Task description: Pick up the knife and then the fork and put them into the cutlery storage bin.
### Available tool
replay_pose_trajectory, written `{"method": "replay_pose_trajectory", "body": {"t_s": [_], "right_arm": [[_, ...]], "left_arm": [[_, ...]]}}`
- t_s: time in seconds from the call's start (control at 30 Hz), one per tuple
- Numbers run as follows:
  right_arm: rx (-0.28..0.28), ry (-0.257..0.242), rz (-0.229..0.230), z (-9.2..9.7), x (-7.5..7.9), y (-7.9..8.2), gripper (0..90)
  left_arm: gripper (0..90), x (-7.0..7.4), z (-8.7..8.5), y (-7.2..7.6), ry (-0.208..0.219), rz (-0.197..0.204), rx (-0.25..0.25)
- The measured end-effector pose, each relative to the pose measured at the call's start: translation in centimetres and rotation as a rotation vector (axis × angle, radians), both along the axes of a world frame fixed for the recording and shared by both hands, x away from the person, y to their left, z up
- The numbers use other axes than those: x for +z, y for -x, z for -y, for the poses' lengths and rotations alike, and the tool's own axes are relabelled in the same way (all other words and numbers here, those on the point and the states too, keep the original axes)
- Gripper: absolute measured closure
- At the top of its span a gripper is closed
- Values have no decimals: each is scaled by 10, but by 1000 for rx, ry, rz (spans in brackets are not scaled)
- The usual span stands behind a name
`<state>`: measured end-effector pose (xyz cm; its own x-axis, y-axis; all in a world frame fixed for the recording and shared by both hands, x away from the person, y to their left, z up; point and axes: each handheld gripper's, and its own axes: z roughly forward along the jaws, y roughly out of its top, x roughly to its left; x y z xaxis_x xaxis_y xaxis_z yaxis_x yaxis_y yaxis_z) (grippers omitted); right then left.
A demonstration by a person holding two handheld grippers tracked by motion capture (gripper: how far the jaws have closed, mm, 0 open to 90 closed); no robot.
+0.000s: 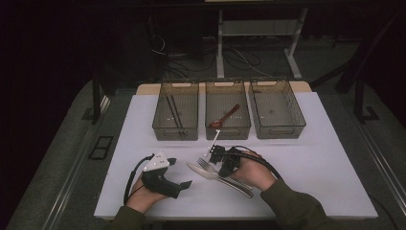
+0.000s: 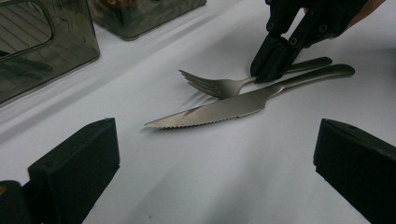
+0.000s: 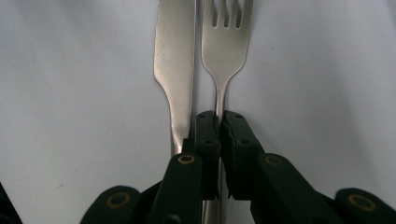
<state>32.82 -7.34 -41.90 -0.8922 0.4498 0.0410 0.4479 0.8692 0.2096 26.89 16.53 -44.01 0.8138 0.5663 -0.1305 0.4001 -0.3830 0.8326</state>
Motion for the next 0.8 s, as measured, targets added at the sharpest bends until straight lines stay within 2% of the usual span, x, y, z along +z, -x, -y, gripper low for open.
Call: {"method": "replay_pose_trajectory", "body": {"t_s": [0.17, 0.27, 0.37, 0.67, 0.8], "right_arm": [[2, 3, 0, 0, 0, -1, 843], [5, 7, 17, 1, 1, -1, 843], [-6, -13, 27, 5, 5, -2, 843], [-31, -179, 78, 33, 26, -9, 843], [-66, -243, 94, 47, 33, -10, 843]], "left_arm": [[0, 0, -1, 0, 1, 1, 1], [0, 0, -1, 0, -2, -2, 0], [0, 0, -1, 0, -2, -1, 0], [0, 1, -1, 0, 3, 3, -1], [0, 1, -1, 1, 8, 4, -5]]}}
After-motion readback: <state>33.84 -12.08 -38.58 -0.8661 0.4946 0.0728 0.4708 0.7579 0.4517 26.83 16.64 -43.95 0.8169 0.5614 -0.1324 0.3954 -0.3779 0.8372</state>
